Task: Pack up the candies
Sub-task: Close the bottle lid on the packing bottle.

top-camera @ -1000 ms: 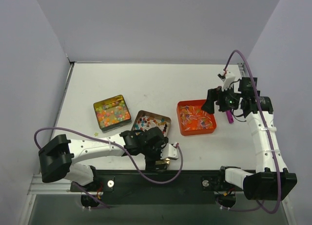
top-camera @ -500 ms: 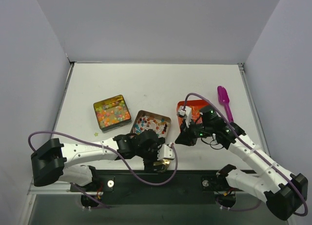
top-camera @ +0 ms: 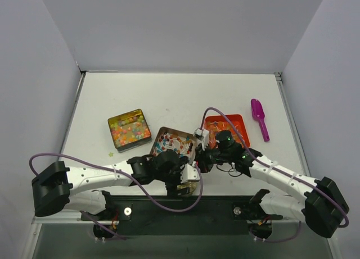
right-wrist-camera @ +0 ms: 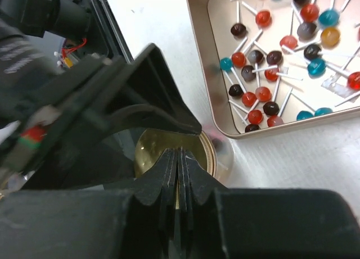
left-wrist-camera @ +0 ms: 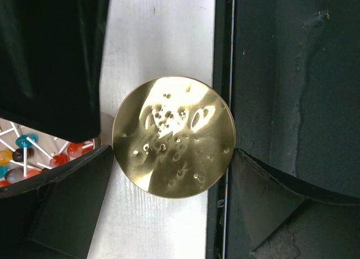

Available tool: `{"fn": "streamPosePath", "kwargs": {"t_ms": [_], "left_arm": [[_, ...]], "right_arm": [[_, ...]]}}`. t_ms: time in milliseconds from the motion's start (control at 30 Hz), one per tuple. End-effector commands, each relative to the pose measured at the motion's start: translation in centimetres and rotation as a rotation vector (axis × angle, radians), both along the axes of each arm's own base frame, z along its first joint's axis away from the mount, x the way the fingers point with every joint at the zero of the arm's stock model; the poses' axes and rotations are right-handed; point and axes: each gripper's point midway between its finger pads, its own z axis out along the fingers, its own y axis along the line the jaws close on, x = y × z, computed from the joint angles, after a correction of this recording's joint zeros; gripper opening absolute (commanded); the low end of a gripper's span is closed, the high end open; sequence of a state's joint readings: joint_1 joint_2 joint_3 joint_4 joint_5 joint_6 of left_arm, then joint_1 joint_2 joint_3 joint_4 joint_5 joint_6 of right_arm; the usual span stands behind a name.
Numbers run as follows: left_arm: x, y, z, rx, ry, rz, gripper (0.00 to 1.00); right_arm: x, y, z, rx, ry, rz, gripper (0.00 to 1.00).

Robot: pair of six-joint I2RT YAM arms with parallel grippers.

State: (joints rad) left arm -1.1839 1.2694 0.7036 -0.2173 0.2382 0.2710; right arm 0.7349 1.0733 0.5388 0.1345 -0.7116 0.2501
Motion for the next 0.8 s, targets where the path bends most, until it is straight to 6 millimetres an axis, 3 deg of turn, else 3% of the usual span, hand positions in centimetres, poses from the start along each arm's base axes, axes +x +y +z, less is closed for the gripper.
{"fn": "streamPosePath", "kwargs": {"t_ms": [0,233,600,767], "left_arm": [[0.5,-1.1,1.4,-0.073,-0.016,0.027,0.97],[0.5,-0.8,1.3,-0.074,-0.016,0.035,0.97],[1.2,-0.4,1.4,-0.099,-0.051,0.079,0.97],[2.1,0.2,2.8,-0.095,-0.062,0.145,0.97]], "right_arm": [[0.1,1.9,-0.2,0.070,0.059,-0.003,0.00],[-1.3,2.6,-2.2,-0.005,0.098,0.062,0.00],[-4.5,0.7,-6.0,-0.184,0.121,0.175,0.00],[-5.2,-0.1,-7.1,-0.242,0.115,0.177,0.00]]}}
